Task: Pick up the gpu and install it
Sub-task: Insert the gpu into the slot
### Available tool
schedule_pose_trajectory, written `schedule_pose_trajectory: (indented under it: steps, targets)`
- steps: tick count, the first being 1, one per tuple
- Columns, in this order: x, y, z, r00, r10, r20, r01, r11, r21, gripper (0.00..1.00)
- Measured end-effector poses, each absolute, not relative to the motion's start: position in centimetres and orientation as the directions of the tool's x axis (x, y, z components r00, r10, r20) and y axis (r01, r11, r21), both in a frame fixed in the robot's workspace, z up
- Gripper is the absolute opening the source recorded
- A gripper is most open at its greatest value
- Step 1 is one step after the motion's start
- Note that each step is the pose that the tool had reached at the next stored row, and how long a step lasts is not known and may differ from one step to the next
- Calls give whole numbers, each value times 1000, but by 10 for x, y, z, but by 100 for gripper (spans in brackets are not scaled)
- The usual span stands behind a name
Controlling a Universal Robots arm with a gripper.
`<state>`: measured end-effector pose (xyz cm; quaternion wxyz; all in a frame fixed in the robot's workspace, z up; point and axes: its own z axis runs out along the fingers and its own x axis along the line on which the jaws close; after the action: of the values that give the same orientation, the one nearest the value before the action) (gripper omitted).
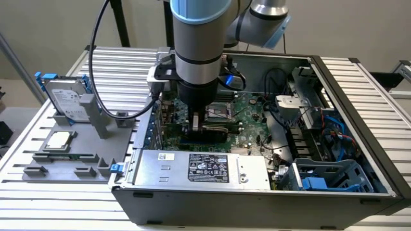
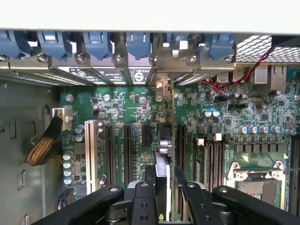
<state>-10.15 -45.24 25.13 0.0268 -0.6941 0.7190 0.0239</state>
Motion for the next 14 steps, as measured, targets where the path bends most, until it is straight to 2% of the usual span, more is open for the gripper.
schedule_pose_trajectory:
  steps: [14]
  targets:
    - [-102, -451, 250, -35, -997, -72, -999, 36, -3, 0]
